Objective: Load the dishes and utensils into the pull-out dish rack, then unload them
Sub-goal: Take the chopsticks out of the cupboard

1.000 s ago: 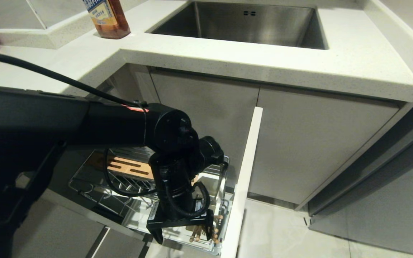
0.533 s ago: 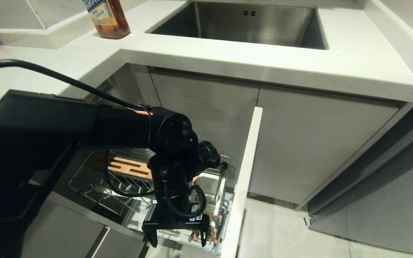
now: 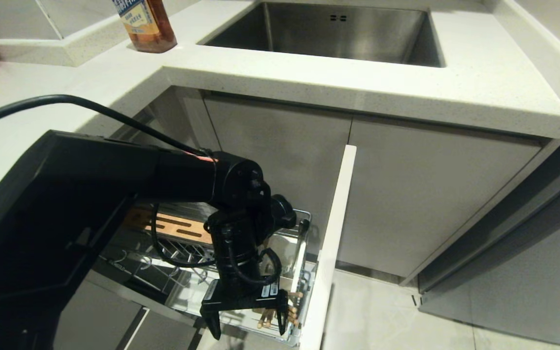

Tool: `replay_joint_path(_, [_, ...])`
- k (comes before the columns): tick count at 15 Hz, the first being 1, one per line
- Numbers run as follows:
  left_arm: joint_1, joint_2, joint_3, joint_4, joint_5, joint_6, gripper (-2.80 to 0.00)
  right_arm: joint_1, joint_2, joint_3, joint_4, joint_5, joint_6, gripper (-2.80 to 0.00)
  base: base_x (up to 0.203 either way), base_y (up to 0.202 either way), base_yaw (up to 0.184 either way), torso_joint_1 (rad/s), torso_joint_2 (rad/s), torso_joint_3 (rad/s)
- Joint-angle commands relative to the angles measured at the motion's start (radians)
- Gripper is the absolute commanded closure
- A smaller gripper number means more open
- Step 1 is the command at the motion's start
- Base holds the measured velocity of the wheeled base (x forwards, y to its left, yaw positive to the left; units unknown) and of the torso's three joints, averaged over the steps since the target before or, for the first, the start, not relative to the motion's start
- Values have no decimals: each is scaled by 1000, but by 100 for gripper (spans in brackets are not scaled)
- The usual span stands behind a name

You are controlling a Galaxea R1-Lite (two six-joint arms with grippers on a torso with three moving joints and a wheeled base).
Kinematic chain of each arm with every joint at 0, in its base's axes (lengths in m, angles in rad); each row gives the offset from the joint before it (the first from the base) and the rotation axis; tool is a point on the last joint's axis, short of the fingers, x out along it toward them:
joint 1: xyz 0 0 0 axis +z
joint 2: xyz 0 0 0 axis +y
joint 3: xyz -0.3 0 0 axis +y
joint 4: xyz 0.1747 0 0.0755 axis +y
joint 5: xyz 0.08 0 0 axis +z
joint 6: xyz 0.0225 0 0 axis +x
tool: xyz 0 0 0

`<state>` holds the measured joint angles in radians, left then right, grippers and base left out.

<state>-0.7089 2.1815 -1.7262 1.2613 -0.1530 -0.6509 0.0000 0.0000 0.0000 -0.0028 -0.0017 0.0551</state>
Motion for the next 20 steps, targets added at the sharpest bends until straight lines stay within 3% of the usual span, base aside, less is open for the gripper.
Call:
replay_joint_path(1, [0,12,-3,6,-2,-4,-280,0,0,0,0,0,0,0,0,0,0,0,0,0])
replay_joint_path(6, [8,29,-4,6,-2,-3,-280,0,0,0,0,0,0,0,0,0,0,0,0,0])
replay_joint_path(7, [9,29,-4,6,-2,-2,0,0,1,0,0,0,0,0,0,0,0,0,0,0])
replay_joint_path(16, [10,27,-22,6,-8,-18,0,0,0,0,0,0,0,0,0,0,0,0,0,0])
replay_joint_path(20, [7,6,-35,9,-60,-44,0,0,0,0,0,0,0,0,0,0,0,0,0,0])
